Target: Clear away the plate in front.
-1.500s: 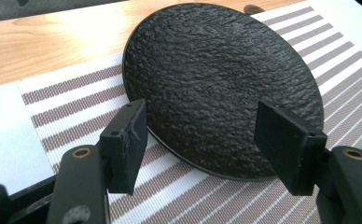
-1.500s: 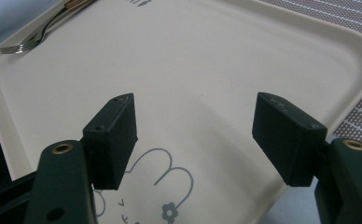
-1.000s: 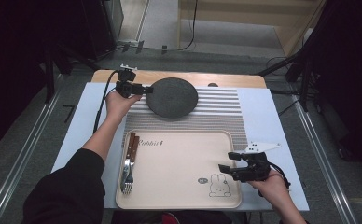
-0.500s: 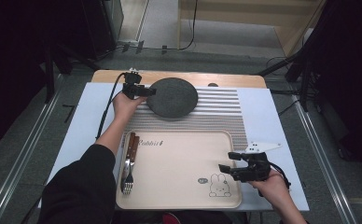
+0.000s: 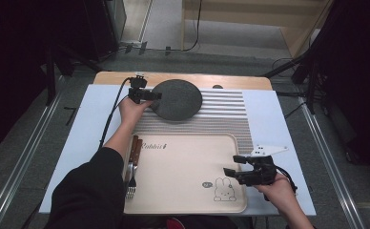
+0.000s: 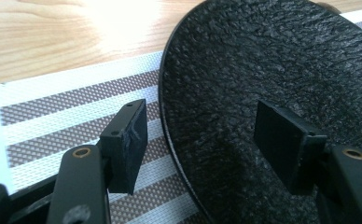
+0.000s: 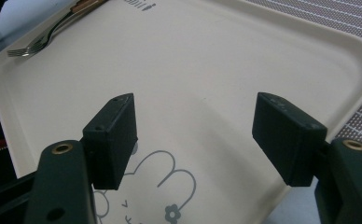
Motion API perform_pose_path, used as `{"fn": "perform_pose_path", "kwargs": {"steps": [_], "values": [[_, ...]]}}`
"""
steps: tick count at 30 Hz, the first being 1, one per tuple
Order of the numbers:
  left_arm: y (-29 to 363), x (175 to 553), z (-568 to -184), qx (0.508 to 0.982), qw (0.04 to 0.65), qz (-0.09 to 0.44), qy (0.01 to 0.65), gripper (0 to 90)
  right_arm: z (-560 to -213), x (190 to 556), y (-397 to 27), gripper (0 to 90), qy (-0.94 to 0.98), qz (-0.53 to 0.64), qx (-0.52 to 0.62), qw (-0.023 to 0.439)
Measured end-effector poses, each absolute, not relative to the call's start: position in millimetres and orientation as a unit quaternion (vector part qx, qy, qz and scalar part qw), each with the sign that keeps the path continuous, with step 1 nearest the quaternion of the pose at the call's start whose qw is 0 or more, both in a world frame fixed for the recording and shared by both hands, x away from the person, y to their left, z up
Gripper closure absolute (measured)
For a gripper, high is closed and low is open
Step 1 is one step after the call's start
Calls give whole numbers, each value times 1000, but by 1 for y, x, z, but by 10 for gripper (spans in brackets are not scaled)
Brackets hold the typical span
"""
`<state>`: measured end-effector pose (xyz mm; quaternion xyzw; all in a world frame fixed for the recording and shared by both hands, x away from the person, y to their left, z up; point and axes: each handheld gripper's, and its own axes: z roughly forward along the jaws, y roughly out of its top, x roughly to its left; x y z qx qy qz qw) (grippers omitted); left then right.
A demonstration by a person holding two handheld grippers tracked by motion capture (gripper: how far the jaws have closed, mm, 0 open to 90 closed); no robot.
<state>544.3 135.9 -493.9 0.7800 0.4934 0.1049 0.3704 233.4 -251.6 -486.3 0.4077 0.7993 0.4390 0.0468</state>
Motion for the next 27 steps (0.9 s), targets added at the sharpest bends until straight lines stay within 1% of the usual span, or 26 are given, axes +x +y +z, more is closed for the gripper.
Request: {"fn": "perform_pose_path", "kwargs": {"steps": [2,3,12,14,15,16,17,19,20,21,23,25,27], "values": [[134,544,-496,781,369,104,493,347,-486,234,-252,298,799,439,408,46],[133,544,-497,781,369,104,493,366,-486,234,-252,298,799,439,408,47],[126,541,-503,775,367,119,500,365,-486,234,-252,298,799,439,408,46],[128,540,-504,765,375,120,509,410,-486,234,-252,298,799,439,408,46],[130,541,-504,758,380,113,518,455,-486,234,-252,298,799,439,409,46],[134,543,-503,749,384,98,530,487,-486,234,-251,298,799,439,409,46],[140,545,-502,740,390,73,543,550,-486,234,-251,298,799,439,409,46],[148,548,-499,728,403,28,554,644,-486,234,-251,297,799,439,408,46],[149,549,-496,727,404,19,555,683,-486,235,-251,298,800,439,407,47],[149,548,-493,729,407,19,550,701,-486,235,-251,298,800,439,407,47],[152,547,-483,715,432,-4,549,751,-486,235,-251,298,799,440,406,48],[150,546,-472,719,438,-5,539,788,-486,235,-251,298,799,440,406,48],[148,545,-459,720,451,-17,527,820,-486,235,-251,298,799,439,407,48]]}}
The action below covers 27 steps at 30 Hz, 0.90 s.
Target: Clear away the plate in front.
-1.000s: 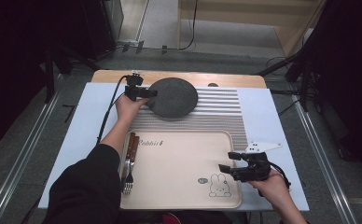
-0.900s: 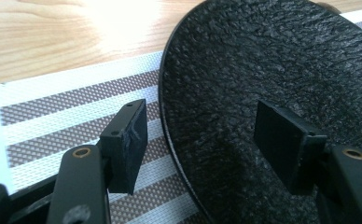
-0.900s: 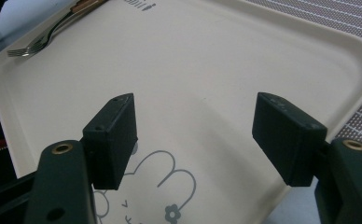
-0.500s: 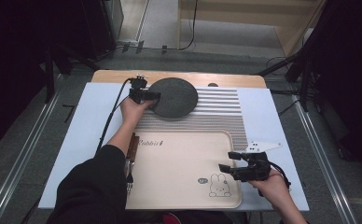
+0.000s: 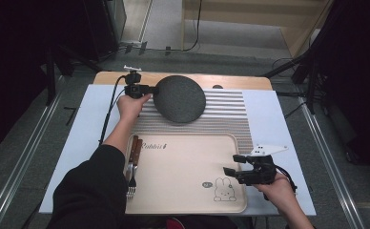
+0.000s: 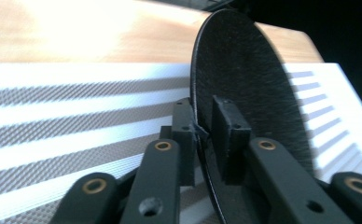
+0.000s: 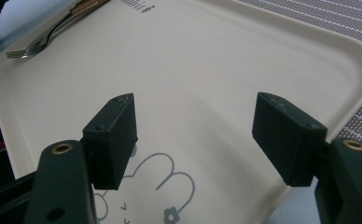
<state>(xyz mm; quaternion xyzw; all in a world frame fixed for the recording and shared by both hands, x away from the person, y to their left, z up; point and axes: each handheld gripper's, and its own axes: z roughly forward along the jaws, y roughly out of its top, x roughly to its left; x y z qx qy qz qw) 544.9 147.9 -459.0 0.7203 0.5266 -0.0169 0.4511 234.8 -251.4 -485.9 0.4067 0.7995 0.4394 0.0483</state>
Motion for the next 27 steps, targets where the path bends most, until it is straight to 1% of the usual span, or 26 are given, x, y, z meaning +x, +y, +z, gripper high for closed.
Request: {"fn": "perform_pose_path", "kwargs": {"steps": [2,6,8,10,12,17,24,27], "values": [[140,543,-444,734,445,-12,513,840,-486,235,-251,298,799,439,407,49],[128,542,-419,746,438,-21,501,866,-485,234,-252,297,799,440,407,51],[119,540,-408,756,432,-13,492,874,-485,234,-252,298,798,441,408,51],[108,540,-394,771,408,-9,489,876,-485,234,-252,298,796,442,410,51],[98,539,-379,788,385,7,480,876,-485,235,-253,298,796,443,410,52],[83,536,-352,821,344,34,454,875,-484,235,-254,298,796,444,408,53],[86,520,-316,854,301,35,424,873,-484,235,-256,298,792,447,412,55],[91,510,-302,860,291,12,419,875,-484,235,-256,298,791,448,413,54]]}}
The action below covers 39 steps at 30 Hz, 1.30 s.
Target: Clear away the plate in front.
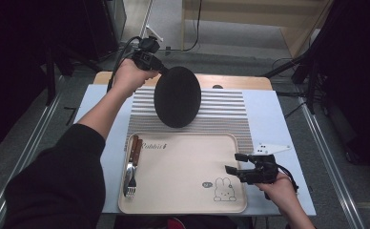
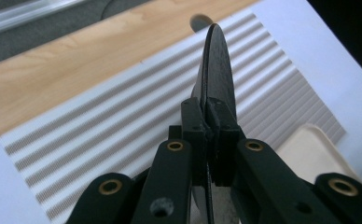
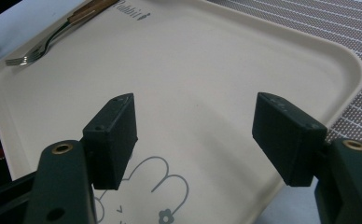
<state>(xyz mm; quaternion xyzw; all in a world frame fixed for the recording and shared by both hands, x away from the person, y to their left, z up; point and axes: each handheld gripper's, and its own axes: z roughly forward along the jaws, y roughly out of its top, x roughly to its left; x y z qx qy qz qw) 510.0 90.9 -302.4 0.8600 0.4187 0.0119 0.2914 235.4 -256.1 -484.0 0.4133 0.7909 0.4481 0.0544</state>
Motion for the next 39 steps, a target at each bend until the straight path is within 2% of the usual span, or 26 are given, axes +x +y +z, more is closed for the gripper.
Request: {"fn": "perform_pose_path", "kwargs": {"steps": [9,19,22,30,39], "values": [[99,462,-285,884,290,-19,366,870,-484,237,-257,298,790,446,417,58],[93,413,-317,896,296,-84,319,866,-485,238,-257,298,791,443,418,58],[89,401,-331,895,304,-87,315,867,-485,238,-256,298,791,443,418,57],[85,392,-365,885,320,-125,314,864,-486,238,-256,298,792,440,419,55],[99,394,-394,872,338,-132,330,869,-486,238,-256,298,793,440,418,56]]}}
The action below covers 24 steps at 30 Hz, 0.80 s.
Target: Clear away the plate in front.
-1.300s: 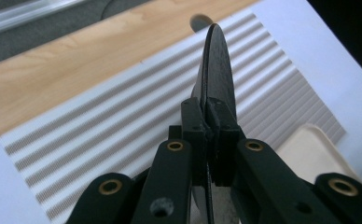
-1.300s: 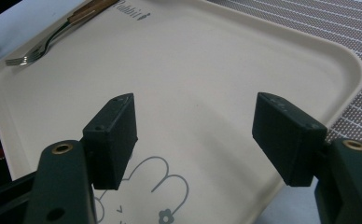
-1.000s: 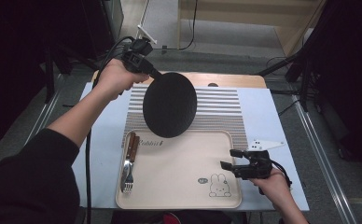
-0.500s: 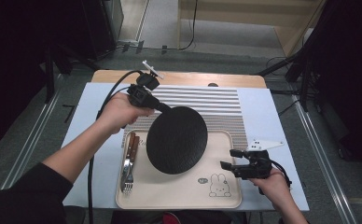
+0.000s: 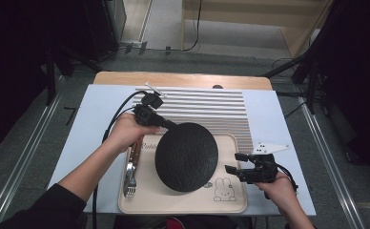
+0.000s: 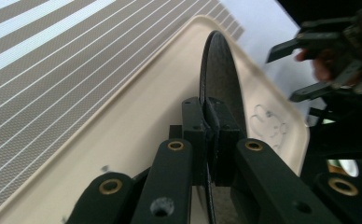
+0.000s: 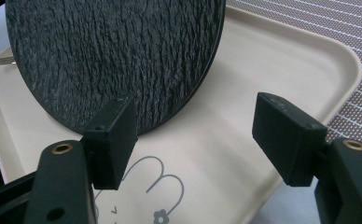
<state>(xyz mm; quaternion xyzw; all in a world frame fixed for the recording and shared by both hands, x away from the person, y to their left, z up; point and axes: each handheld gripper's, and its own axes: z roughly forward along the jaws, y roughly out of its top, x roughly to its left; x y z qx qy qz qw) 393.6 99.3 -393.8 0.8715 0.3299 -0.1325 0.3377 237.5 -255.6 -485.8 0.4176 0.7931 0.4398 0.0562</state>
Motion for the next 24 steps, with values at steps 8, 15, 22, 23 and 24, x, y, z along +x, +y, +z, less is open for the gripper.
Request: {"fn": "perform_pose_path", "kwargs": {"steps": [8,15,22,23,24], "values": [[110,394,-425,865,335,-144,345,848,-486,238,-255,298,794,439,416,55],[116,391,-435,856,356,-135,351,838,-487,238,-254,298,795,437,418,55],[124,390,-448,857,348,-120,360,810,-487,238,-253,298,797,435,416,56],[125,391,-449,856,350,-124,361,811,-487,238,-253,298,797,435,416,55],[126,391,-451,856,349,-121,362,810,-487,238,-253,298,797,435,415,55]]}}
